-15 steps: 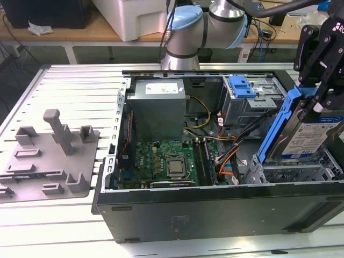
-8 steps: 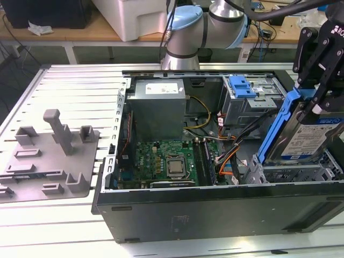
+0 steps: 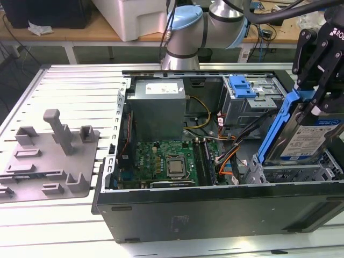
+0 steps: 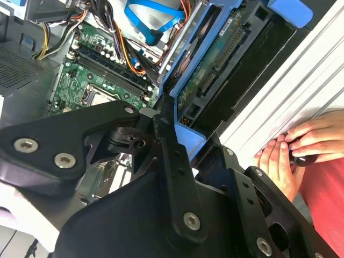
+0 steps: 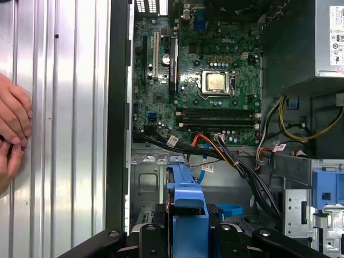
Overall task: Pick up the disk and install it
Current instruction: 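Insert the disk into the insertion slot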
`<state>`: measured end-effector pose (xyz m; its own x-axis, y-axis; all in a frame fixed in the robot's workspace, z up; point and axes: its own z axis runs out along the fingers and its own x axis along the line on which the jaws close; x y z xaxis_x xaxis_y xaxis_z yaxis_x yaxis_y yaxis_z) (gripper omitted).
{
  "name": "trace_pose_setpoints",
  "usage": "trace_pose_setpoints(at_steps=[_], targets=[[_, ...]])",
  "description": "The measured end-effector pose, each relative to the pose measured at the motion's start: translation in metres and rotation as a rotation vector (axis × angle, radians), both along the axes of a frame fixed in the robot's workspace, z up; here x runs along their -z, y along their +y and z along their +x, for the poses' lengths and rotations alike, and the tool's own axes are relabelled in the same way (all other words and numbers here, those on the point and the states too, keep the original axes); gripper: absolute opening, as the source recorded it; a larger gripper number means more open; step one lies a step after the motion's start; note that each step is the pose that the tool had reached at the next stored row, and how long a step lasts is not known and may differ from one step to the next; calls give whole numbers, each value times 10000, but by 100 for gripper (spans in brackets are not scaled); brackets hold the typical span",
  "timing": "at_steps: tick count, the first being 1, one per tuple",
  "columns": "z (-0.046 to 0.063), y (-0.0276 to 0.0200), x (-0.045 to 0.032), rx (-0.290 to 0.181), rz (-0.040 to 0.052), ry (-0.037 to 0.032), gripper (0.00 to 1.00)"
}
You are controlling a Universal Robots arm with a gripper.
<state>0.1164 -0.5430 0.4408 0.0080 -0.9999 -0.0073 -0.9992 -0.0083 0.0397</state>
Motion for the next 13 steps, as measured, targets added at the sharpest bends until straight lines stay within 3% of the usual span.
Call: trace_pose_setpoints(at_steps=[13], targets=[[0, 0, 58, 0, -1, 0, 37]])
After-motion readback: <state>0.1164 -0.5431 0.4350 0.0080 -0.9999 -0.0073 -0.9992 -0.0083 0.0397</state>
